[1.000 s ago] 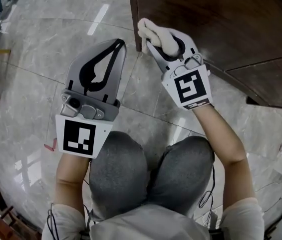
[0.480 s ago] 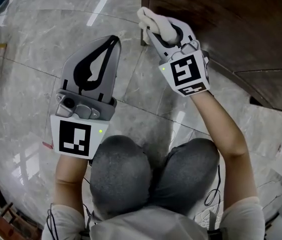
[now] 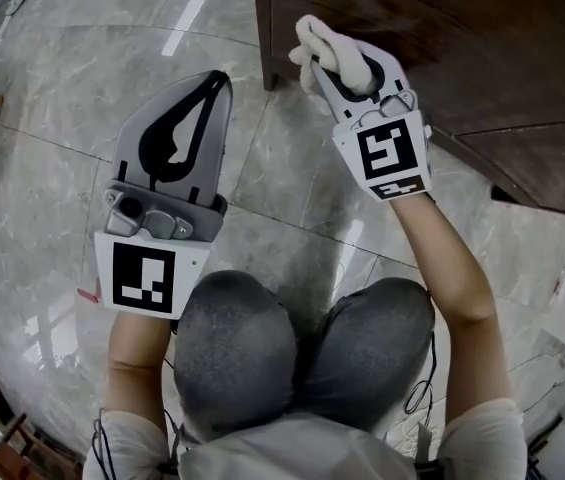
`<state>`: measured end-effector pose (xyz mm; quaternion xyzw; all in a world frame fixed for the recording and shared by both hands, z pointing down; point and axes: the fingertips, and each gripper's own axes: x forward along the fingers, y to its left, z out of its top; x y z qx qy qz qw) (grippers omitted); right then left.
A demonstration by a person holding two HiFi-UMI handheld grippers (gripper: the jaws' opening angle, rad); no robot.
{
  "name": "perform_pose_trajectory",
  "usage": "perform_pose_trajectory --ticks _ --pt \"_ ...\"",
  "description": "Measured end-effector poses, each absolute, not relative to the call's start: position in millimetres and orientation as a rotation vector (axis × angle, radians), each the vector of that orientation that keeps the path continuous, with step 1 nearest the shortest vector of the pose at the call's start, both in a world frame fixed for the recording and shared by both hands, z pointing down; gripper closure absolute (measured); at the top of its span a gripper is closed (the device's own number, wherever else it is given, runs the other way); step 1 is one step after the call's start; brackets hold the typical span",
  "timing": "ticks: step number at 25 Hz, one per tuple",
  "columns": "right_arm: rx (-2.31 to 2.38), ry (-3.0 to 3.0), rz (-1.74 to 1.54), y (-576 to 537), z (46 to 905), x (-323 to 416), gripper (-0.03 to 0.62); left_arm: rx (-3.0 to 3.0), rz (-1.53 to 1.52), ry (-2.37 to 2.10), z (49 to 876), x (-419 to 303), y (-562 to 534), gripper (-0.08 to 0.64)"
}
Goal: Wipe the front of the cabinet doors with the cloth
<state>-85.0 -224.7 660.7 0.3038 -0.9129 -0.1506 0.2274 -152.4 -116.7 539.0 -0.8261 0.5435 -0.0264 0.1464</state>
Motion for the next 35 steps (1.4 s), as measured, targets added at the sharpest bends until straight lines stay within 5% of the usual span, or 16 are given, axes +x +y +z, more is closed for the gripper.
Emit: perform_pose_trajectory --ticks 35 --pt "1.132 -2.242 -0.425 -207 658 157 0.457 -2.441 -0.086 1.433 531 -50 -125 0.541"
